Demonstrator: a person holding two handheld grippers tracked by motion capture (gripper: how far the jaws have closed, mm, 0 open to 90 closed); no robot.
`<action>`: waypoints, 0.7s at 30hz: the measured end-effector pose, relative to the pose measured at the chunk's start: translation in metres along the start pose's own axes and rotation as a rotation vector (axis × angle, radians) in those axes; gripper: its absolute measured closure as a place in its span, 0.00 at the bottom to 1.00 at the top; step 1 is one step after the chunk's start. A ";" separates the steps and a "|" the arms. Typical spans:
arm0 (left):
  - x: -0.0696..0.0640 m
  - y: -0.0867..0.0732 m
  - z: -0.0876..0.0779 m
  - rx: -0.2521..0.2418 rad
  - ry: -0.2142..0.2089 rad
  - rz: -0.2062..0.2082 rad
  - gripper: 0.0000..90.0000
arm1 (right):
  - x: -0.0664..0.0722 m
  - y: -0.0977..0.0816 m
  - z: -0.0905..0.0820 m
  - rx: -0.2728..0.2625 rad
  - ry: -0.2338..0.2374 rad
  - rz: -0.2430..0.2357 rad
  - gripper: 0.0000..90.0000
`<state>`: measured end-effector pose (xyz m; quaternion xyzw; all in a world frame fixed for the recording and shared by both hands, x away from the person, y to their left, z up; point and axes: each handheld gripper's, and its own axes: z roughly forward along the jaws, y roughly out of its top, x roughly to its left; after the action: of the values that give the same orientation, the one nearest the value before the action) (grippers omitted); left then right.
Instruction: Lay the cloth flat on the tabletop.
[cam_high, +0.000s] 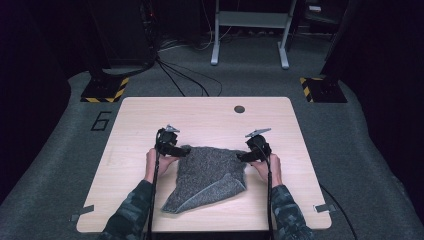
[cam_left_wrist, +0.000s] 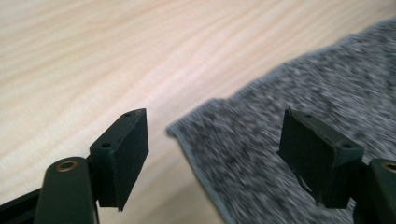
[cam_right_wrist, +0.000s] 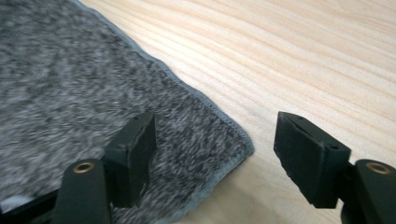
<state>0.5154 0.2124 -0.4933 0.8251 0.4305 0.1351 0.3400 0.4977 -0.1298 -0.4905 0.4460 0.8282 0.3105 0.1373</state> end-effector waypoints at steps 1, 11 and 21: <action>0.002 0.002 0.006 0.010 -0.006 -0.006 0.29 | -0.001 0.000 0.004 0.019 -0.002 0.003 0.36; -0.001 -0.001 0.018 0.056 -0.005 0.017 0.31 | -0.003 -0.003 0.016 0.044 -0.021 0.008 0.47; -0.012 -0.008 0.017 0.061 0.020 0.092 0.38 | -0.001 -0.003 0.017 0.042 -0.030 -0.031 0.65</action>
<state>0.5122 0.1985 -0.5106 0.8526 0.3995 0.1458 0.3036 0.5049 -0.1250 -0.5052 0.4405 0.8391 0.2841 0.1451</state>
